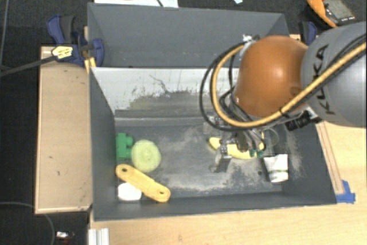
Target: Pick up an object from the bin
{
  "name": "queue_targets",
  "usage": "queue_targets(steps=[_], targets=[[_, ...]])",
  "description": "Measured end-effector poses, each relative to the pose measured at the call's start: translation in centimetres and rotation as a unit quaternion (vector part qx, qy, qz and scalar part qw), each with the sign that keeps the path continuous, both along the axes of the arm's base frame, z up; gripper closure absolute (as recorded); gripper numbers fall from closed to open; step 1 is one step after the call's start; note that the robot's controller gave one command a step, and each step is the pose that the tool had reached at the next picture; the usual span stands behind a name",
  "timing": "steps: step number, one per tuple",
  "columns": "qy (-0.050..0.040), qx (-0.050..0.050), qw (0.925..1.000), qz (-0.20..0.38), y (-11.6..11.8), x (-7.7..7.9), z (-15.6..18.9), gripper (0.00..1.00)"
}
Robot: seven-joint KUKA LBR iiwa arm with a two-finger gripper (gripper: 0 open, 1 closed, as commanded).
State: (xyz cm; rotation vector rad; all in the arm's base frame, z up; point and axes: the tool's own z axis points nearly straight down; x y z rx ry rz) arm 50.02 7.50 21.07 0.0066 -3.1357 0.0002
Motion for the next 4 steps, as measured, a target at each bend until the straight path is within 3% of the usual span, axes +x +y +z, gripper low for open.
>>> queue_targets(steps=[1,2,3,4], targets=[[-0.0043,0.000,1.0000,-0.002,-0.1,0.2,0.4,0.00],[-0.0047,0.000,0.9999,0.015,-8.6,2.9,-4.8,0.00],[-0.0065,0.002,1.0000,-0.001,-11.9,2.4,-5.5,0.00],[-0.0049,0.001,0.9876,-0.157,-11.6,3.6,-8.0,0.00]])
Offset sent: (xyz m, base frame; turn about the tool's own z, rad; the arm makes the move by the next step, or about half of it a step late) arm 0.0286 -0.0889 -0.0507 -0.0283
